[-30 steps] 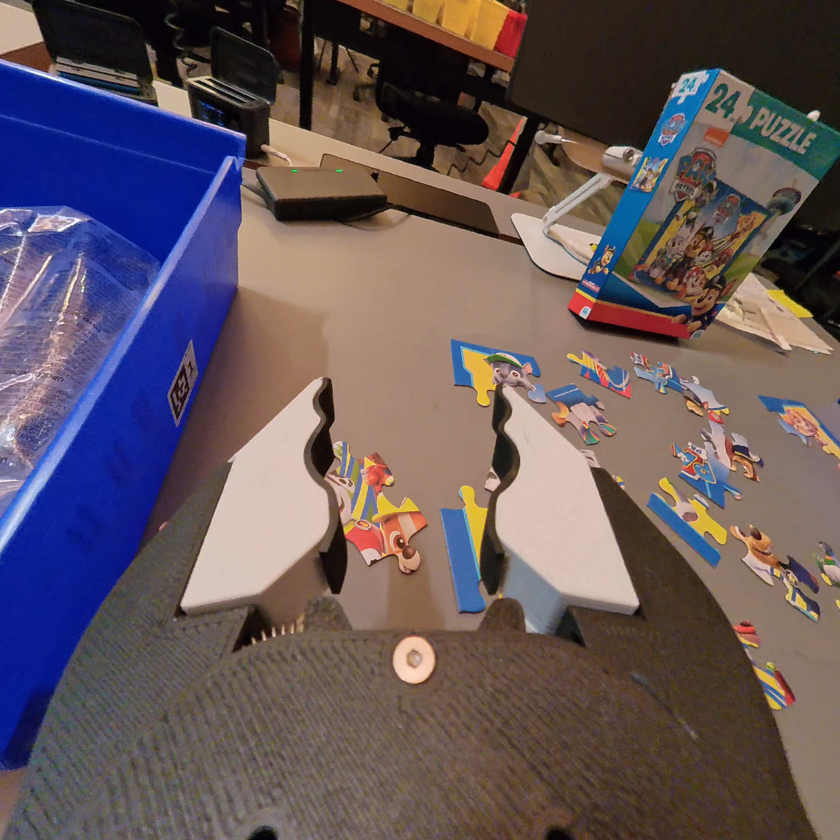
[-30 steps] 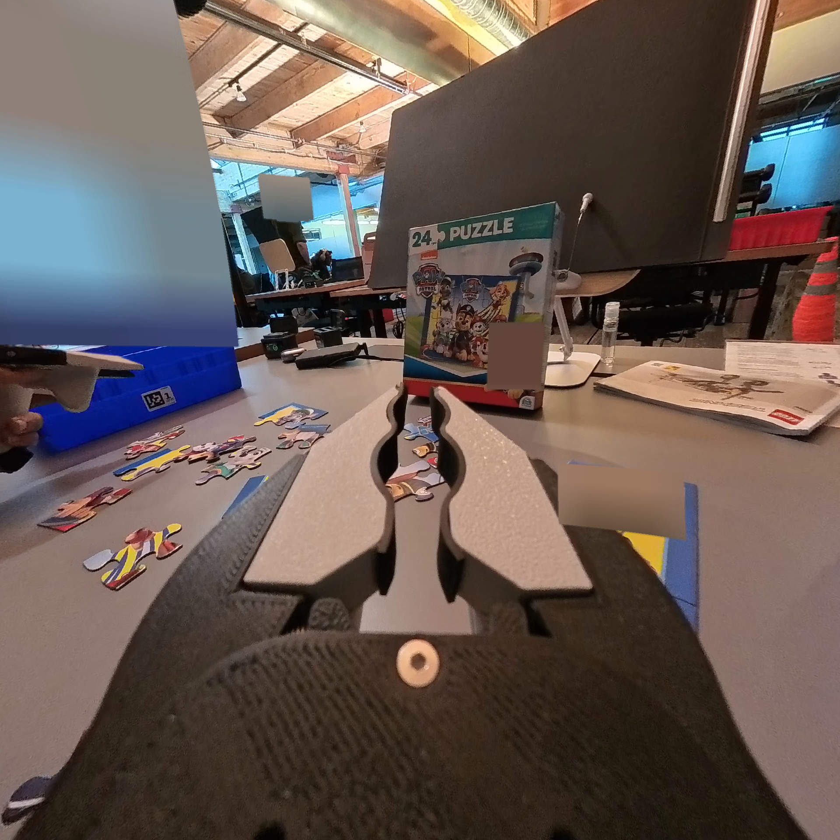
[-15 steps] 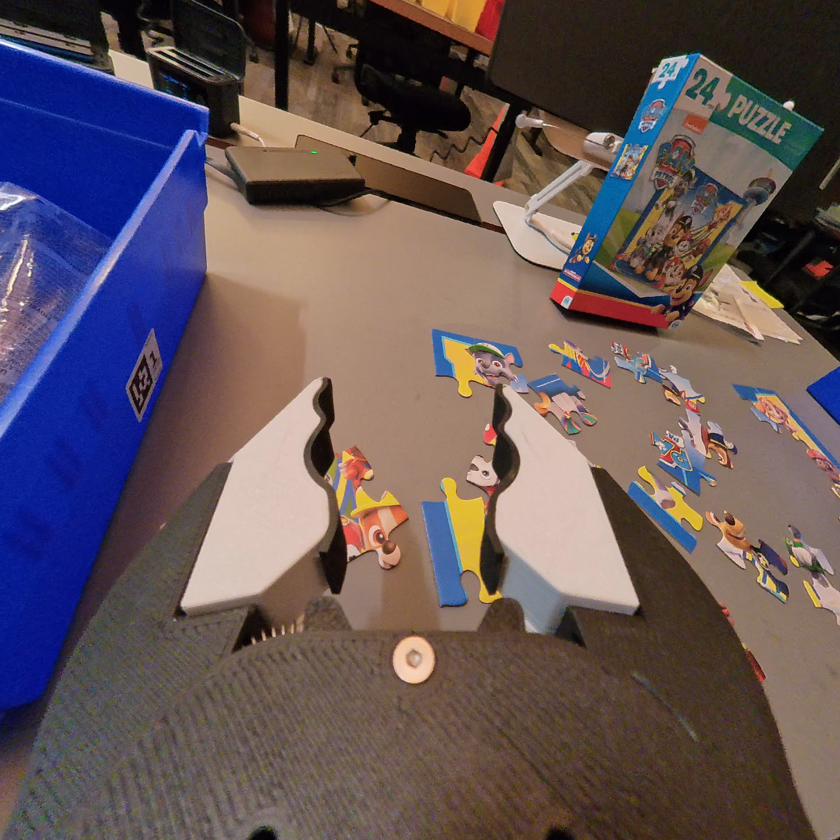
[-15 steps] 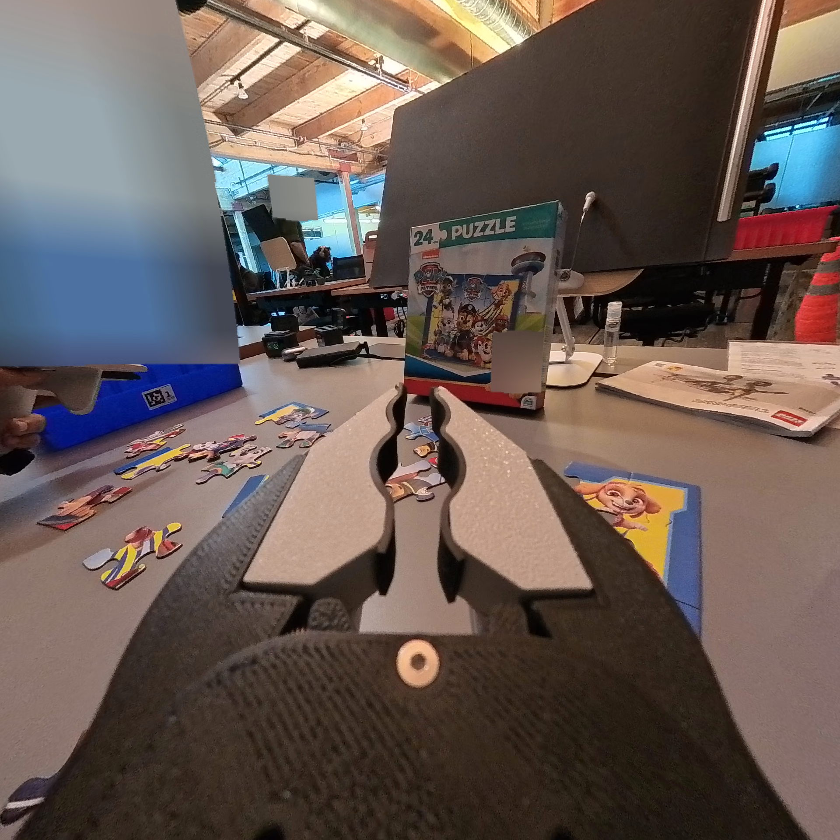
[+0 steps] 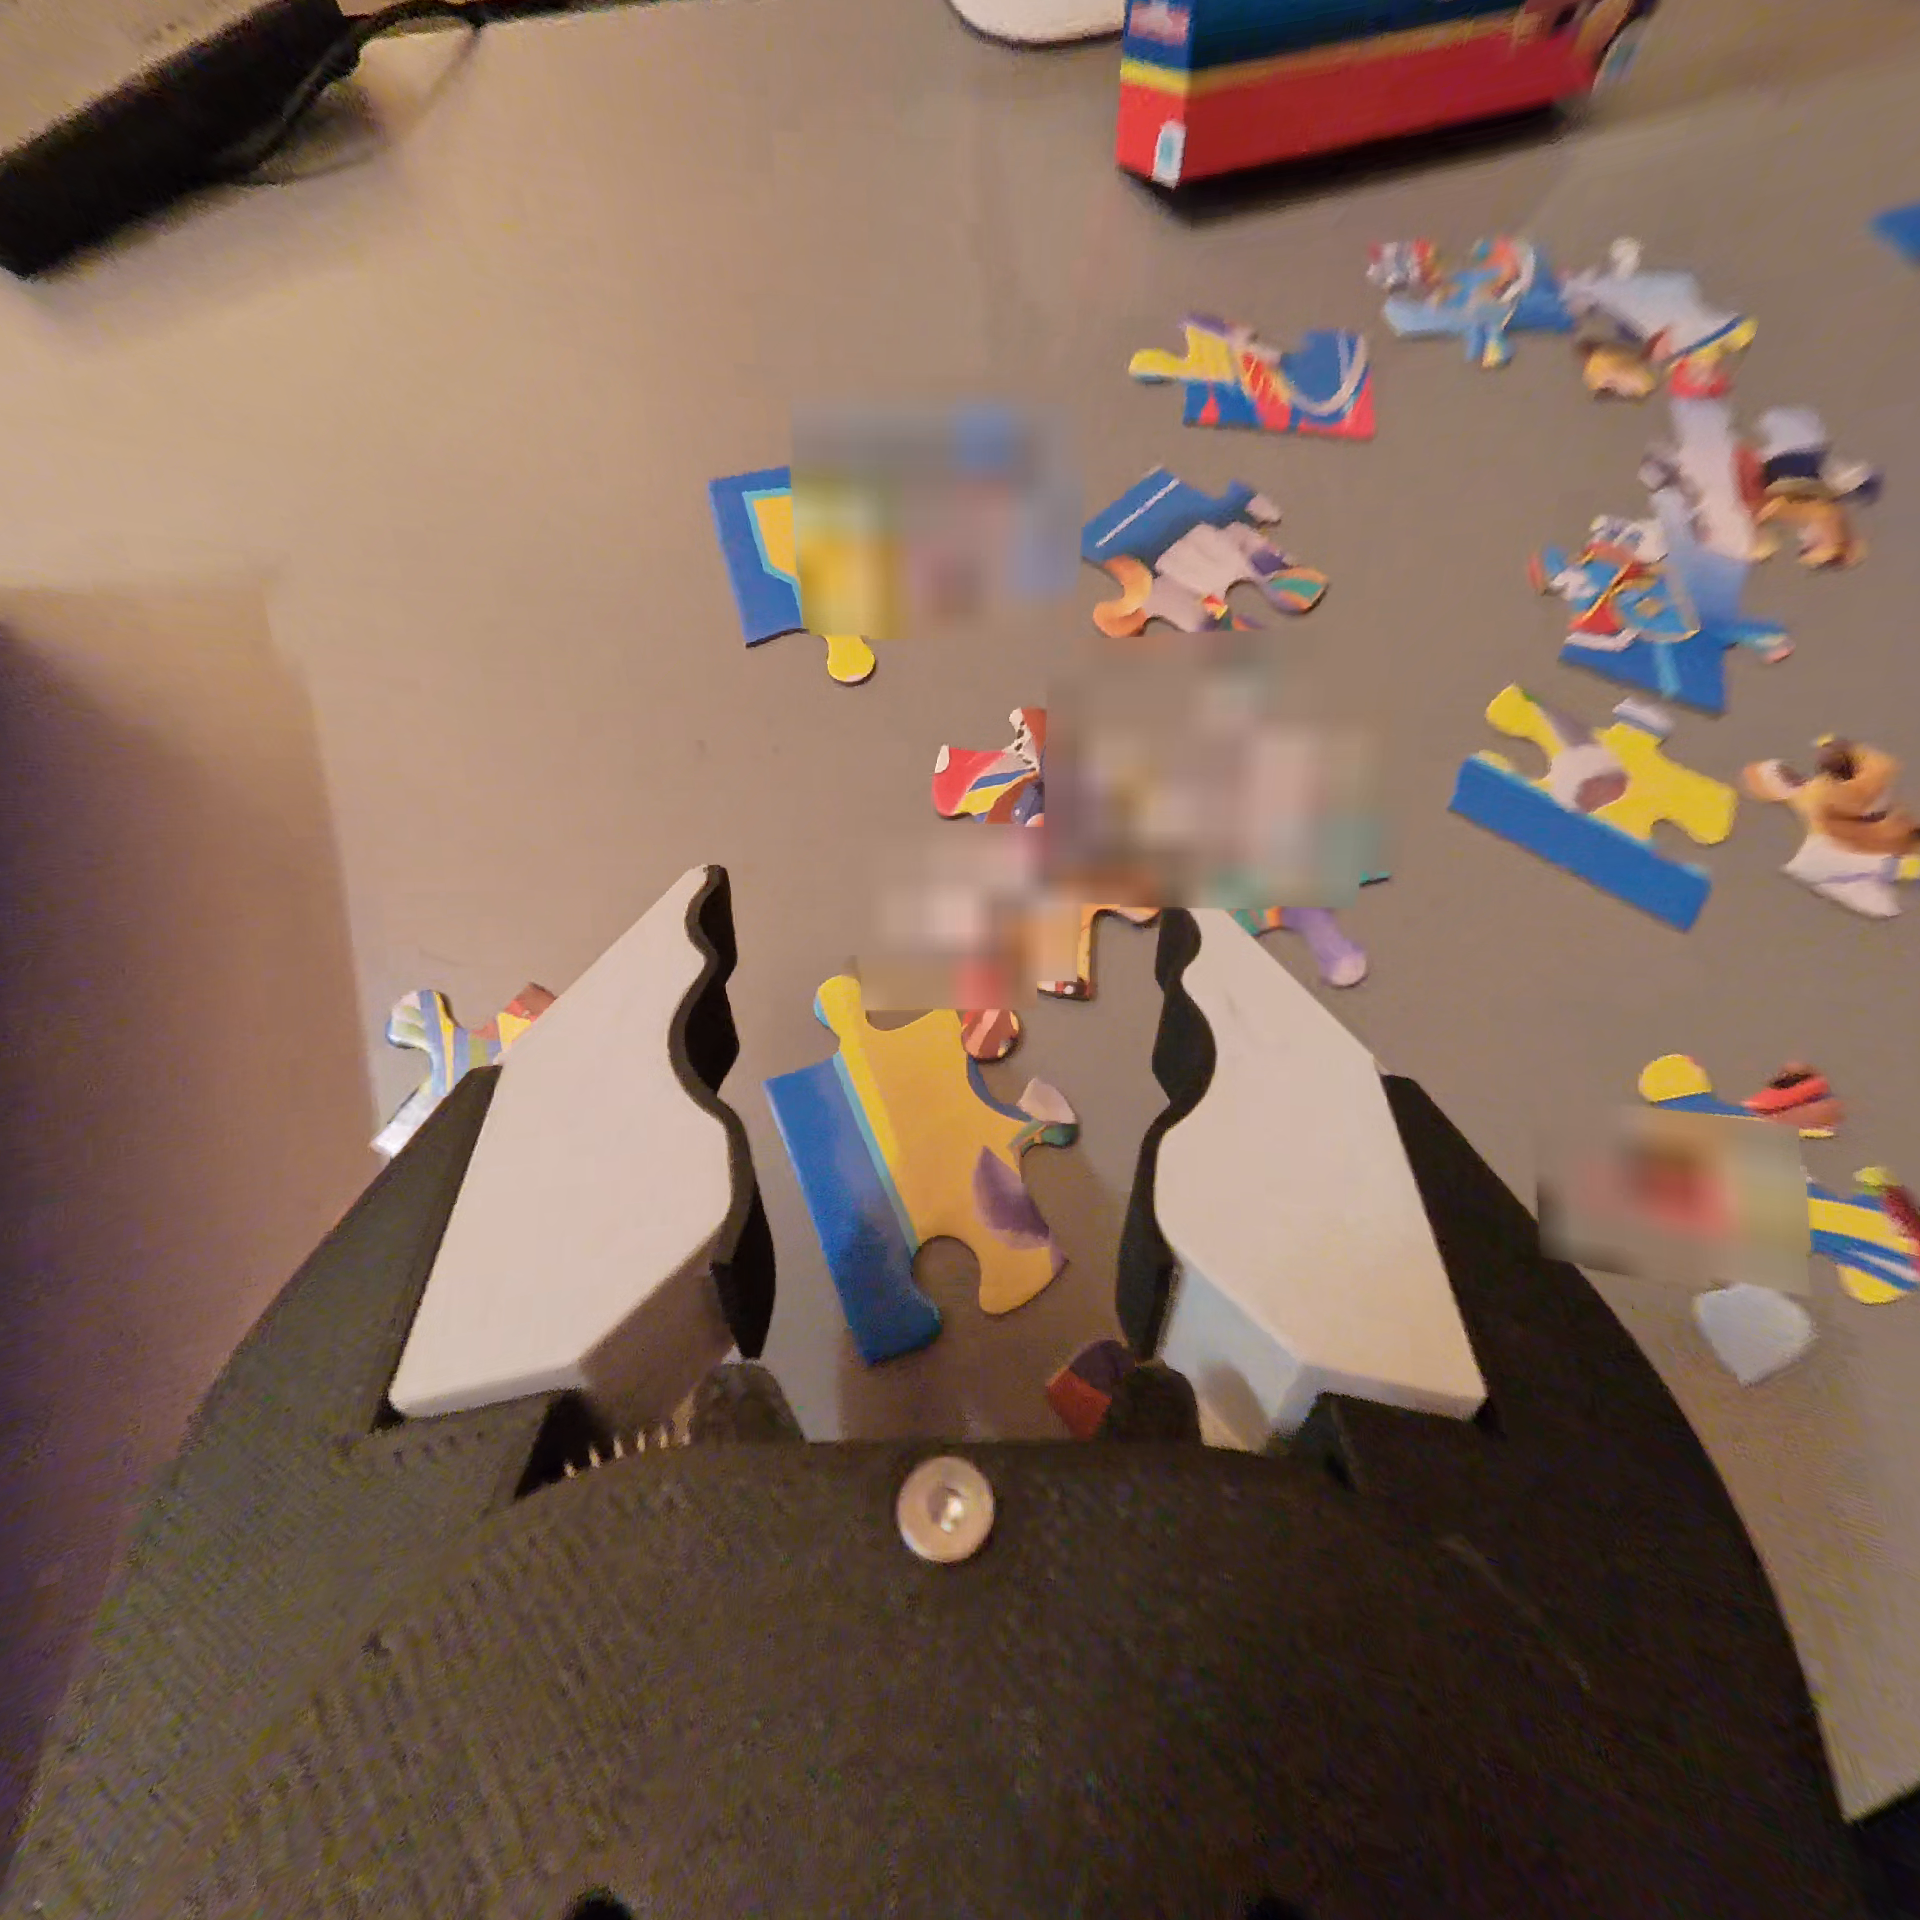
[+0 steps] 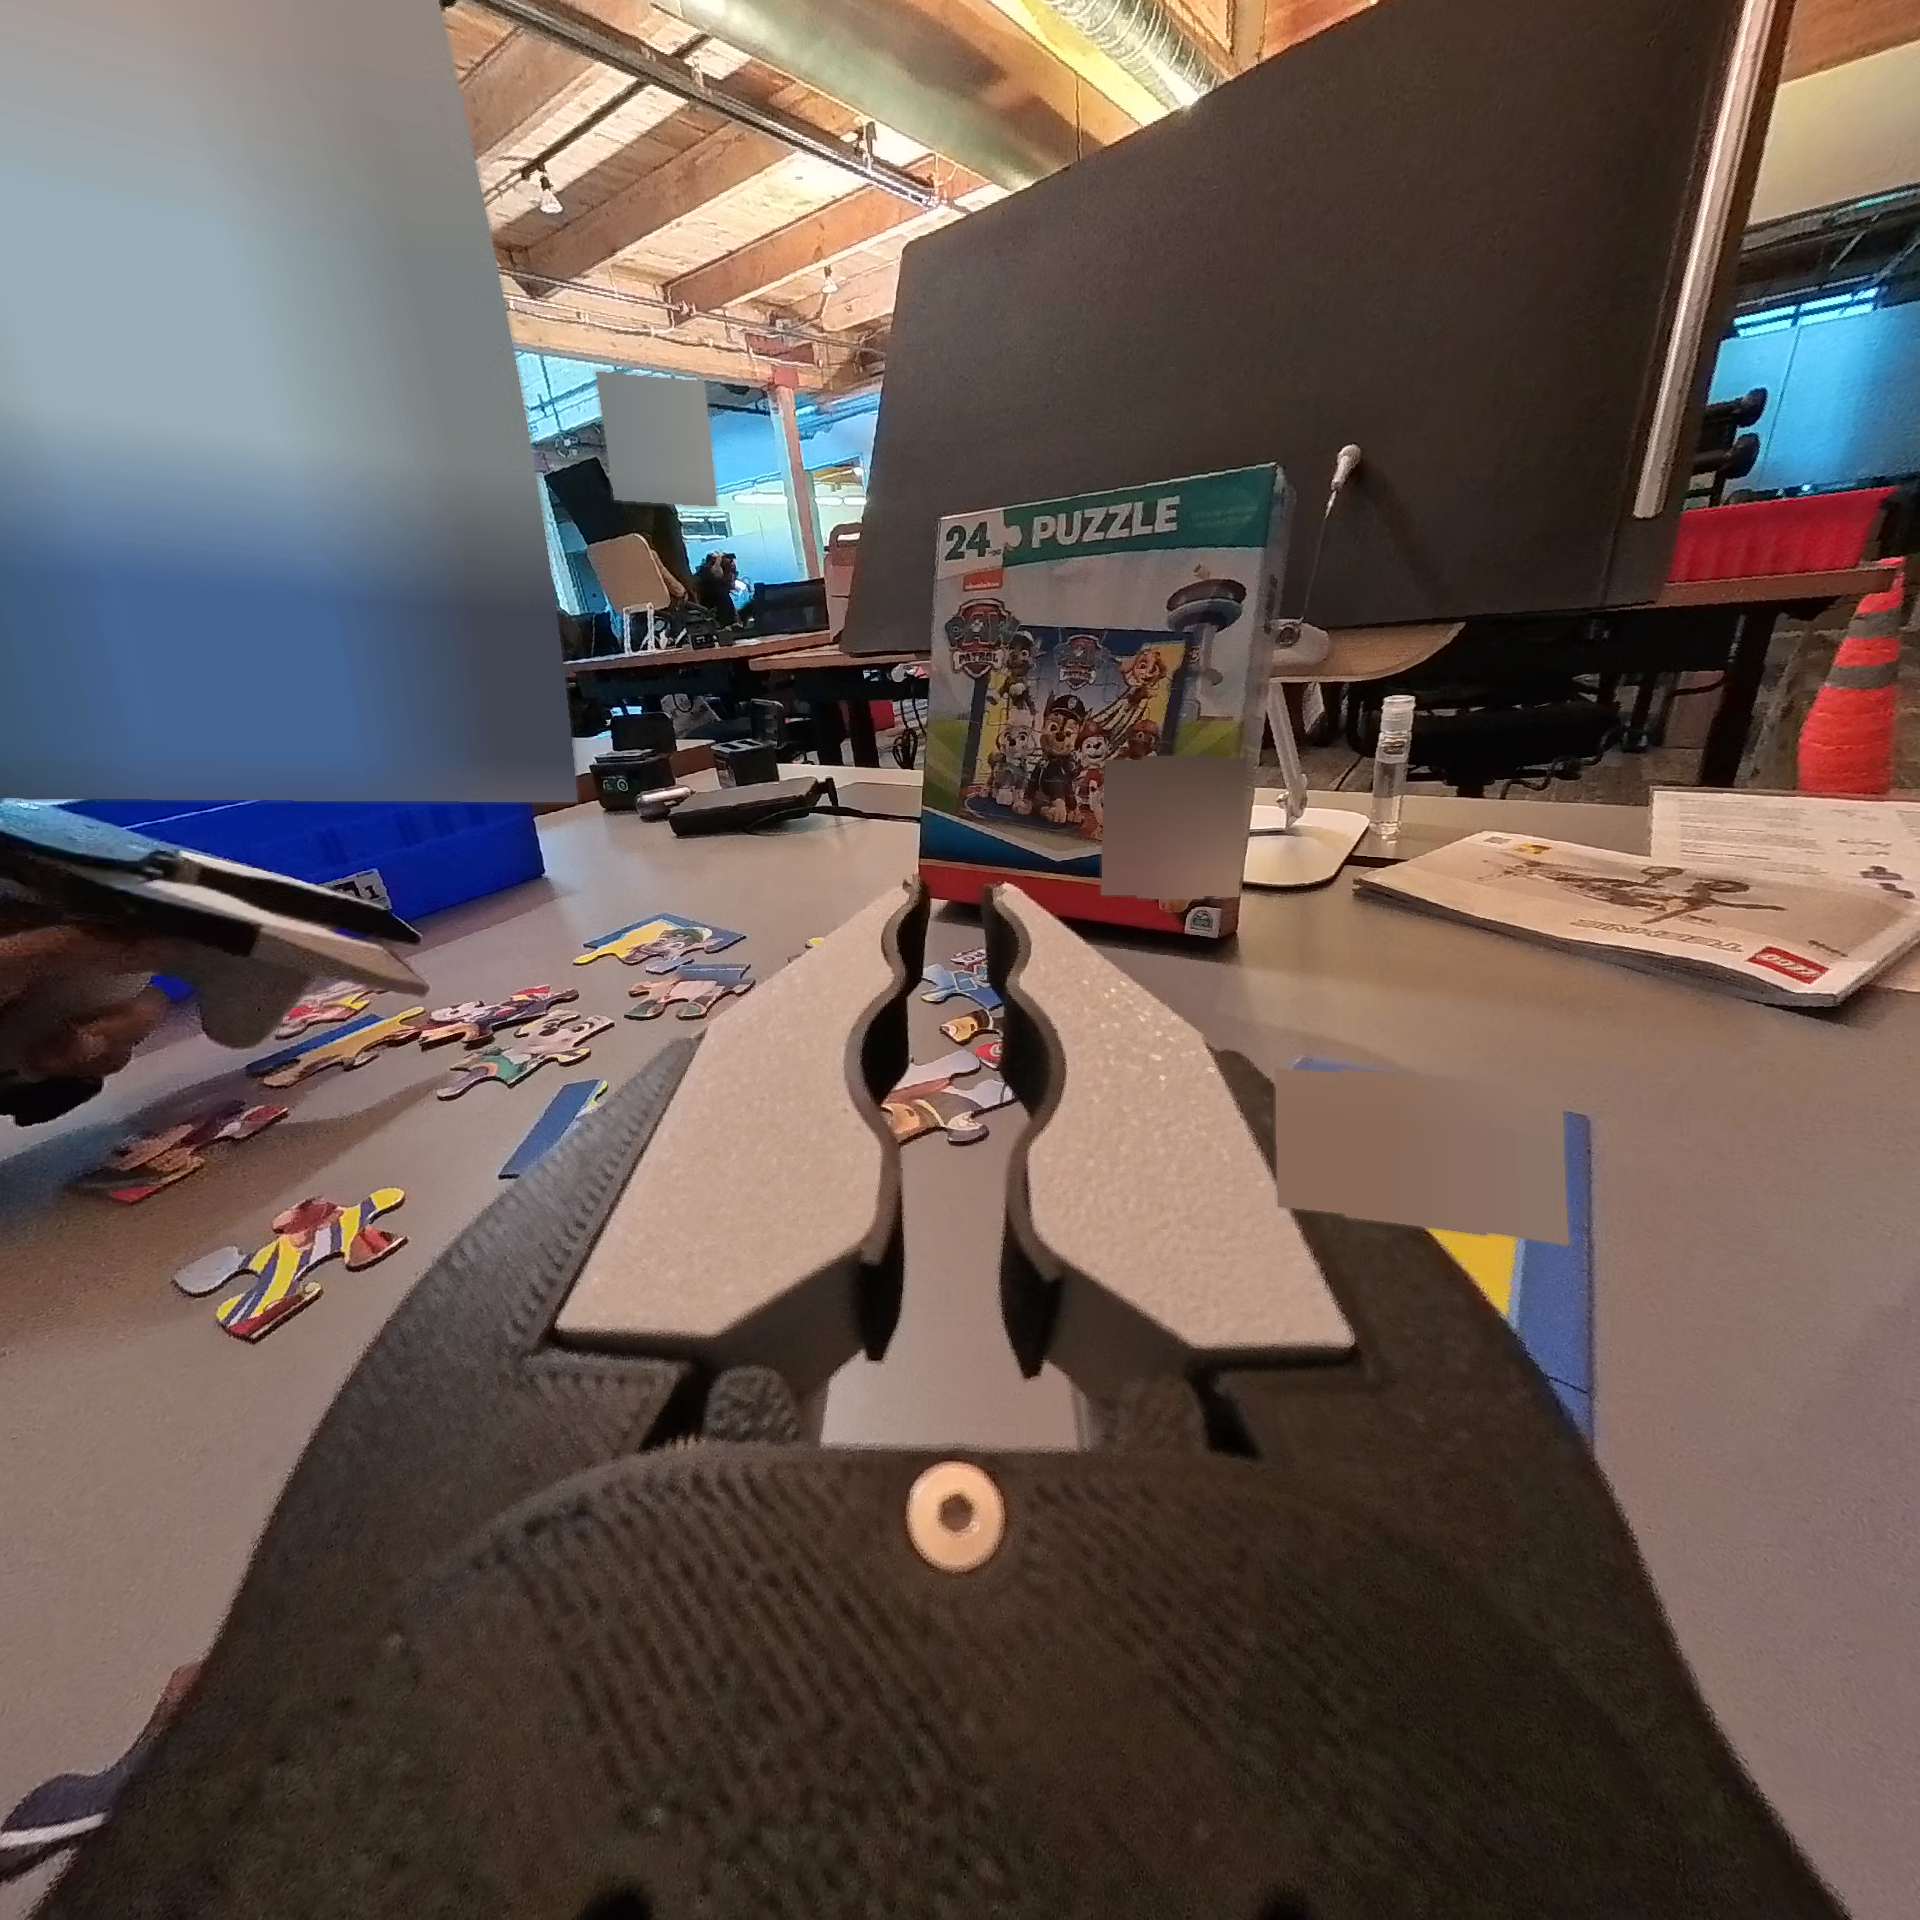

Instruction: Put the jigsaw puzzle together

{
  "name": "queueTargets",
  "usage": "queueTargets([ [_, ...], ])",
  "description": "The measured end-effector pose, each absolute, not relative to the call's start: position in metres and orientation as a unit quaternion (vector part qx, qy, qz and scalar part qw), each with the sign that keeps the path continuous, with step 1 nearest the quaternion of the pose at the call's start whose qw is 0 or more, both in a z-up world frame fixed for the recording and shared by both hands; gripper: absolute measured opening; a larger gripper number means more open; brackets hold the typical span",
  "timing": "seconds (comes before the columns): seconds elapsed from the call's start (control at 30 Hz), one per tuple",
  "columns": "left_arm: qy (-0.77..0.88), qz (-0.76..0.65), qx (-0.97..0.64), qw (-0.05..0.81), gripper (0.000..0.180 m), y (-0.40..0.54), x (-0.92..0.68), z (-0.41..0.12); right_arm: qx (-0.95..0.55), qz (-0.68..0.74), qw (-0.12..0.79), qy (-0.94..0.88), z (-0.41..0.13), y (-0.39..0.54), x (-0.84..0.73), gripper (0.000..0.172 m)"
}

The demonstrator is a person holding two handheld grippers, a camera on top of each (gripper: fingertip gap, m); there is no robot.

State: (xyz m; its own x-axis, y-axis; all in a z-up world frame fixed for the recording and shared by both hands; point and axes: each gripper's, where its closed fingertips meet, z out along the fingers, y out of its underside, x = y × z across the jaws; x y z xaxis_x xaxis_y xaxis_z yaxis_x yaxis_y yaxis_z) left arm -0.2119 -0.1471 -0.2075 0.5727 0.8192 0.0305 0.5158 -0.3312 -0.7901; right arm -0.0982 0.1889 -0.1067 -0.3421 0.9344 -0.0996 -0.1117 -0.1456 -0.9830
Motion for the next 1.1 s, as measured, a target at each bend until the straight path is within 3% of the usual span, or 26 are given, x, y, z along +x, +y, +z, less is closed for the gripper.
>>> queueTargets([
  [0.33, -0.418, 0.173, -0.834, 0.316, 0.082, -0.15, -0.211, -0.237, -0.406, 0.642, 0.409, -0.507, -0.106, 0.191, -0.098, 0.008],
  [0.67, -0.461, 0.213, -0.807, 0.303, 0.084, -0.176, -0.228, -0.236, -0.407, 0.64, 0.412, -0.505, -0.106, 0.192, -0.098, 0.009],
  [0.8, -0.49, 0.273, -0.777, 0.286, 0.073, -0.197, -0.24, -0.229, -0.407, 0.64, 0.411, -0.506, -0.106, 0.192, -0.098, 0.008],
  [1.1, -0.476, 0.254, -0.767, 0.348, 0.067, -0.18, -0.238, -0.217, -0.407, 0.64, 0.411, -0.507, -0.106, 0.191, -0.098, 0.009],
])
